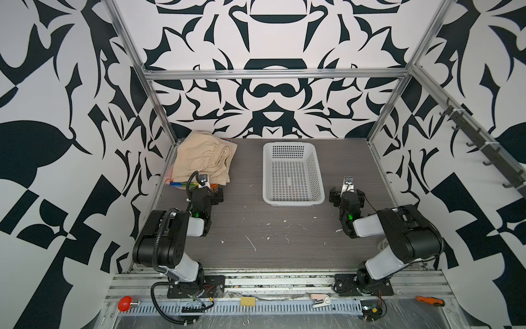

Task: Fold and stack the shorts

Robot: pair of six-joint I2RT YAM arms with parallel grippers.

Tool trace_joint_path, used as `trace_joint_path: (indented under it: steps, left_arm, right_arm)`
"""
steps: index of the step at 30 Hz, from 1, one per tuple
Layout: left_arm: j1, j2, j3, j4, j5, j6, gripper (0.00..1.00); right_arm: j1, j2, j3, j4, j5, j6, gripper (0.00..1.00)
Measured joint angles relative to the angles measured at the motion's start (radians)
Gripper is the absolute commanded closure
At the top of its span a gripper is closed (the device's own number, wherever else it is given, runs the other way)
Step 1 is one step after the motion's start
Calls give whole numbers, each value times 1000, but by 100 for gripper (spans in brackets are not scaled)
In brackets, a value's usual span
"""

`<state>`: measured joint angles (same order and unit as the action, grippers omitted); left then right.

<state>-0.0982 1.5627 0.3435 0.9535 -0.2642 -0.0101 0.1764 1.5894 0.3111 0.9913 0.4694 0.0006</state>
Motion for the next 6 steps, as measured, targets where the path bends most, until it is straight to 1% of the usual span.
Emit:
trace_joint_path:
  steps: [6]
  left_arm:
    - [0,0,0,0,0,0,1]
  right_arm:
    - [-16,0,1,-9,-29,3,0]
